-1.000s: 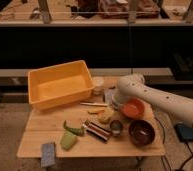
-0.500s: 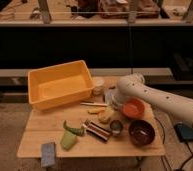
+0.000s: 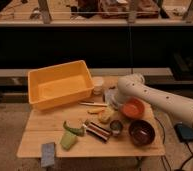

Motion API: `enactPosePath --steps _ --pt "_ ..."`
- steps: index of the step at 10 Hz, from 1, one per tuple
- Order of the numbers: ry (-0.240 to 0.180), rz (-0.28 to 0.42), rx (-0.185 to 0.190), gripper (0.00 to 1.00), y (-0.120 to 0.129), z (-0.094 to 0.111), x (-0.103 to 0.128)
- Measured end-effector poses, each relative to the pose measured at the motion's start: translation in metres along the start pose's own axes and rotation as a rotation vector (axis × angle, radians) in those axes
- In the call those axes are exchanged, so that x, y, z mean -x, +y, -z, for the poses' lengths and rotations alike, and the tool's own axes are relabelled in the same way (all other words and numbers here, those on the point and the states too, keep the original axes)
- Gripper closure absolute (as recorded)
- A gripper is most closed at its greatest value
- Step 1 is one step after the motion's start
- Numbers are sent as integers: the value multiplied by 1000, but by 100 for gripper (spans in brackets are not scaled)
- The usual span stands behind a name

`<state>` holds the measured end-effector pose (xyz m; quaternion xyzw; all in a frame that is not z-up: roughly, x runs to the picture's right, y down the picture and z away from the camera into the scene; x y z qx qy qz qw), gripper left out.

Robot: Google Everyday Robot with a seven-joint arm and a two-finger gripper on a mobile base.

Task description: Place pepper in tray

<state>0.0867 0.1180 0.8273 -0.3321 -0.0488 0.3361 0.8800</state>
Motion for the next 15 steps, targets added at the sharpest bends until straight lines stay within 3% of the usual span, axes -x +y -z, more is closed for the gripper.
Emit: enactPosePath --steps 8,10,11,13,15 --pt "2 5 -4 20 0 1 0" --pt "-6 56 -47 20 15 10 8" --pt "-13 123 -82 20 36 24 19" --pt "-17 220 -113 20 70 35 36" --pt "-14 260 -133 20 80 40 39"
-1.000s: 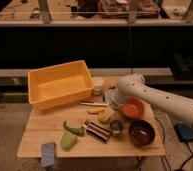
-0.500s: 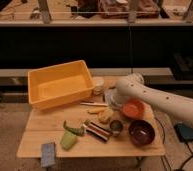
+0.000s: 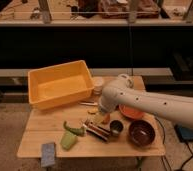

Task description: Place pepper in tray

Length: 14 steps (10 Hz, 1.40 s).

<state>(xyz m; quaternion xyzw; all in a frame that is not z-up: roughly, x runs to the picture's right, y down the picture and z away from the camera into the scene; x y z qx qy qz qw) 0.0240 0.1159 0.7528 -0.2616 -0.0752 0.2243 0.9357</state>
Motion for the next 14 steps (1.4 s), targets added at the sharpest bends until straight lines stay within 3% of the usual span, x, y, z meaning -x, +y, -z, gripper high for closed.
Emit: enactPosePath --steps 3,5,6,10,12,14 --pt "-5 3 3 20 1 0 1" --pt "-28 57 -12 20 11 2 7" --pt "-39 120 -24 20 24 0 17" --pt "-39 255 -50 22 65 -27 50" --pt "-25 281 -59 38 68 -38 53" --pt "-13 276 -38 55 67 -53 49"
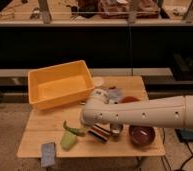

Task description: Place pepper in tray

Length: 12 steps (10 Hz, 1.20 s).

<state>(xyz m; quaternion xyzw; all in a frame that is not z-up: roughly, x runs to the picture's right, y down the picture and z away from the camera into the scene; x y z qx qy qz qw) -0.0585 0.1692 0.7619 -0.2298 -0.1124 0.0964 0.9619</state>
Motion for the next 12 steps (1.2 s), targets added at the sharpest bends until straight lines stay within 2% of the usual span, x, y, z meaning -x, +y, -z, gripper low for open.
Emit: enactPosePath --steps 2,3,4,5,6,8,12 --pt "-1 -3 28 57 3 -8 -4" --pt "-2 0 38 54 7 -11 -3" --pt "-2 6 47 47 10 -14 -1" --pt "-6 16 58 36 16 -17 2" --pt "-10 26 63 30 19 -17 5" --pt "-10 37 70 30 23 -18 7" --pt "4 70 97 30 33 -34 14"
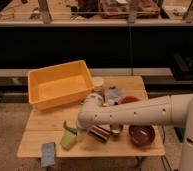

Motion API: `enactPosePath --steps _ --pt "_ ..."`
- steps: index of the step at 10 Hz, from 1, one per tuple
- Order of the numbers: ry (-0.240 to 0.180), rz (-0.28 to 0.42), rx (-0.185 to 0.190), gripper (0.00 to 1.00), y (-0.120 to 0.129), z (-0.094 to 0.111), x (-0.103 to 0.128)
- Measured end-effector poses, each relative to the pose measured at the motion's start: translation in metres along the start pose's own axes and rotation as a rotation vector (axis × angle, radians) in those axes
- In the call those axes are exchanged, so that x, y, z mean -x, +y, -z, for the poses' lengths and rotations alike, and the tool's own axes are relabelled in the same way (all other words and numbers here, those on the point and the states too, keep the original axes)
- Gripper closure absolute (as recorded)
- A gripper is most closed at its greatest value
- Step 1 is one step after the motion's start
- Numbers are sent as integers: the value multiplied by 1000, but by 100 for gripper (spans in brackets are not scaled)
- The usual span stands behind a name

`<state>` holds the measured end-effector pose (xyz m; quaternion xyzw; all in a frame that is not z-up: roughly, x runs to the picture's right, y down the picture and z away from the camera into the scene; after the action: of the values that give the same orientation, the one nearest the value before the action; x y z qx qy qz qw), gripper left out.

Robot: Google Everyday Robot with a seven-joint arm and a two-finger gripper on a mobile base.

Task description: Place pepper in tray

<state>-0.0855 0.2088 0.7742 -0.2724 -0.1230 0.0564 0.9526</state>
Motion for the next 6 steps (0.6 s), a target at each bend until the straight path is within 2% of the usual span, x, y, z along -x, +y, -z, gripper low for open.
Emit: enactPosePath --steps 6 --pt "39 28 26 30 3 -34 -1"
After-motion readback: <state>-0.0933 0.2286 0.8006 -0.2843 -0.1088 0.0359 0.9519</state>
